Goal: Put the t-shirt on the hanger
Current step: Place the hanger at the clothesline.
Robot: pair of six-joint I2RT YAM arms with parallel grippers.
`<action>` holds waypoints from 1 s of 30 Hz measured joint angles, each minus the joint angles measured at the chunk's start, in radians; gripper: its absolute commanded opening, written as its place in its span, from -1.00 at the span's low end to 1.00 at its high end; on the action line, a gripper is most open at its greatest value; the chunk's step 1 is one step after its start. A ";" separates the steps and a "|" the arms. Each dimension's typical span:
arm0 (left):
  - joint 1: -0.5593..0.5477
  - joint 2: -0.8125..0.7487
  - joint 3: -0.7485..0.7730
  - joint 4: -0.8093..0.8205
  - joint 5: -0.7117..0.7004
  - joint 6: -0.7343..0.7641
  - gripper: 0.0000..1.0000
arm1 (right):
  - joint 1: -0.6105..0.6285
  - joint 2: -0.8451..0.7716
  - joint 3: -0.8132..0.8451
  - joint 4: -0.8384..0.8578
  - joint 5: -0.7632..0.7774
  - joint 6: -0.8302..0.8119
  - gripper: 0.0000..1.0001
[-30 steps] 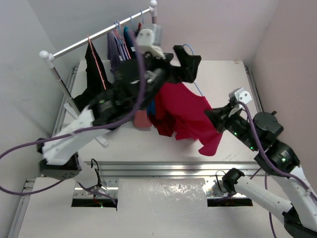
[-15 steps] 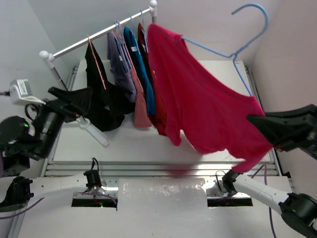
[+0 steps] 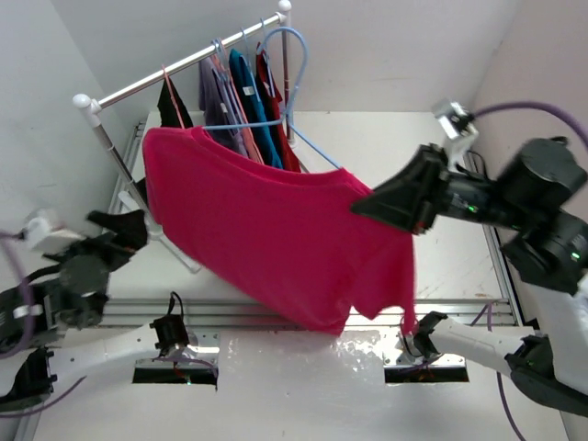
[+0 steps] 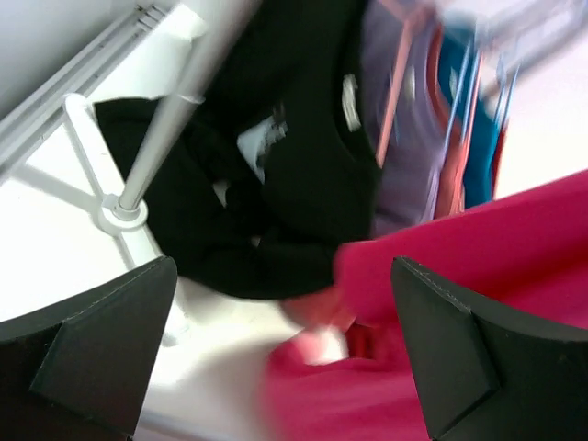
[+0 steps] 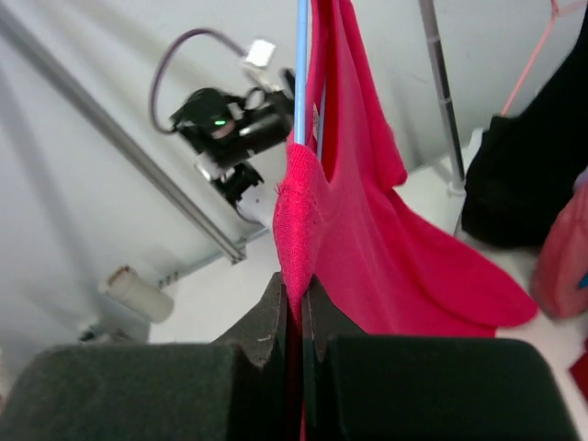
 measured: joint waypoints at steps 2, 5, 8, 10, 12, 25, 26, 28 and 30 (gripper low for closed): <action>0.022 -0.079 -0.005 0.004 -0.016 -0.014 0.99 | 0.000 0.023 -0.044 0.050 0.006 0.051 -1.00; 0.036 -0.195 -0.005 0.108 -0.014 0.072 0.99 | 0.000 0.051 -0.083 0.122 0.012 0.114 -1.00; 0.037 -0.283 -0.023 0.280 0.013 0.196 0.99 | 0.002 0.070 -0.126 0.201 0.026 0.153 -1.00; 0.037 -0.333 -0.051 0.402 0.027 0.272 0.99 | 0.021 0.100 -0.154 0.253 0.050 0.168 -1.00; 0.037 -0.368 -0.082 0.489 0.035 0.332 1.00 | 0.081 0.151 -0.152 0.279 0.109 0.161 -1.00; 0.039 -0.257 -0.124 0.553 0.040 0.396 0.99 | 0.474 0.509 -0.191 0.387 0.778 -0.088 -1.00; 0.039 -0.266 -0.131 0.554 0.040 0.397 0.99 | 0.473 0.502 -0.213 0.394 0.809 -0.104 -1.00; 0.039 -0.285 -0.144 0.555 0.040 0.398 0.99 | 0.476 0.486 -0.240 0.409 0.859 -0.140 -1.00; 0.039 -0.296 -0.148 0.557 0.040 0.398 1.00 | 0.484 0.466 -0.248 0.423 0.926 -0.188 -1.00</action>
